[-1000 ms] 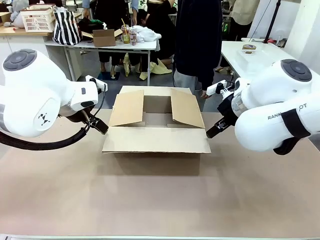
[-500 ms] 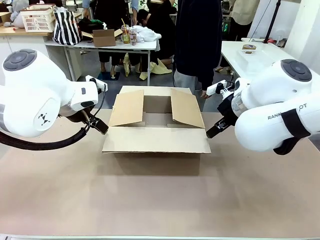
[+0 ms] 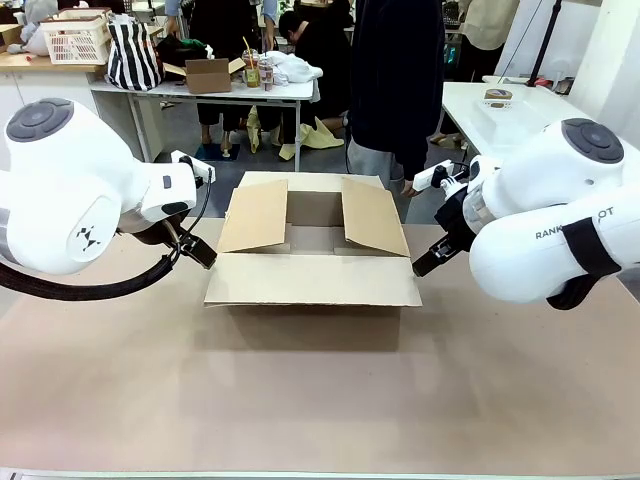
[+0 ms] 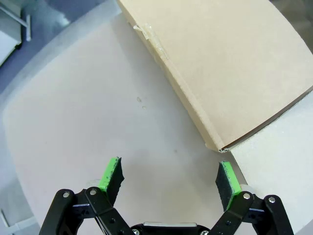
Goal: Pack the gift set into the box.
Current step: Place both hands on the side flaps of the Package Box and spread them outward.
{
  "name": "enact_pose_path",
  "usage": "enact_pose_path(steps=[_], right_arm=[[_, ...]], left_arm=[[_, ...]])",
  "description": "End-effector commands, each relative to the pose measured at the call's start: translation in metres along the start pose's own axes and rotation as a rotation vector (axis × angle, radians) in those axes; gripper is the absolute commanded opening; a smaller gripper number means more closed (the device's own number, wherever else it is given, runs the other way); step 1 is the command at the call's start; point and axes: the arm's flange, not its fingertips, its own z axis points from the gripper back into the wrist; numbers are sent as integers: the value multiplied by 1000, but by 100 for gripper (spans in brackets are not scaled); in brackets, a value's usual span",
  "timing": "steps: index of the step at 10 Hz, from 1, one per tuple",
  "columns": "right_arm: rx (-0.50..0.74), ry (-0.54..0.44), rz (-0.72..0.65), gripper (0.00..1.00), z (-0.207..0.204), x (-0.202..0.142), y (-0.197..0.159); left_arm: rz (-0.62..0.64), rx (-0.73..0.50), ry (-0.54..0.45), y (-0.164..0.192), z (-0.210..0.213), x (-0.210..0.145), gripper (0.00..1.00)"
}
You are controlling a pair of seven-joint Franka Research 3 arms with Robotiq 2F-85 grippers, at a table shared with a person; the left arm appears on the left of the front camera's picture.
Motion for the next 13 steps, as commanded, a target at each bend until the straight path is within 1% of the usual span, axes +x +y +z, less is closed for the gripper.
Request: enact_pose_path(steps=[1,2,3,4,5,6,7,8,9,10,11,12,13], right_arm=[[23,146,32,100,18,-5,-17],[15,238,81,100,36,-12,-29],[-74,356,78,100,55,-18,-36],[-144,429,29,100,72,-19,-39],[-74,225,-14,100,93,-11,-39],[54,9,-111,100,104,1,-40],[244,-101,-214,100,115,9,-42],[356,-125,-340,100,125,16,-43],[613,-210,-424,100,137,20,-50],[764,-267,-593,100,140,23,-63],[840,-241,-805,100,134,23,-80],[927,-264,-929,100,127,20,-94],[929,-296,-988,100,125,16,-100]], left_arm=[[-89,-101,135,7,17,-8,100],[-116,-115,251,15,35,-16,100],[-141,-78,369,23,56,-25,100],[-137,-26,384,29,77,-30,100],[-95,-62,187,32,102,-27,100],[-55,-209,-57,38,121,-24,100],[52,-322,-227,49,135,-20,100],[206,-444,-357,61,145,-20,100],[220,-670,-462,74,151,-25,100],[256,-834,-490,90,150,-28,100],[350,-904,-456,92,140,-22,100],[421,-984,-400,80,129,-8,100],[456,-997,-392,65,123,-1,100]])
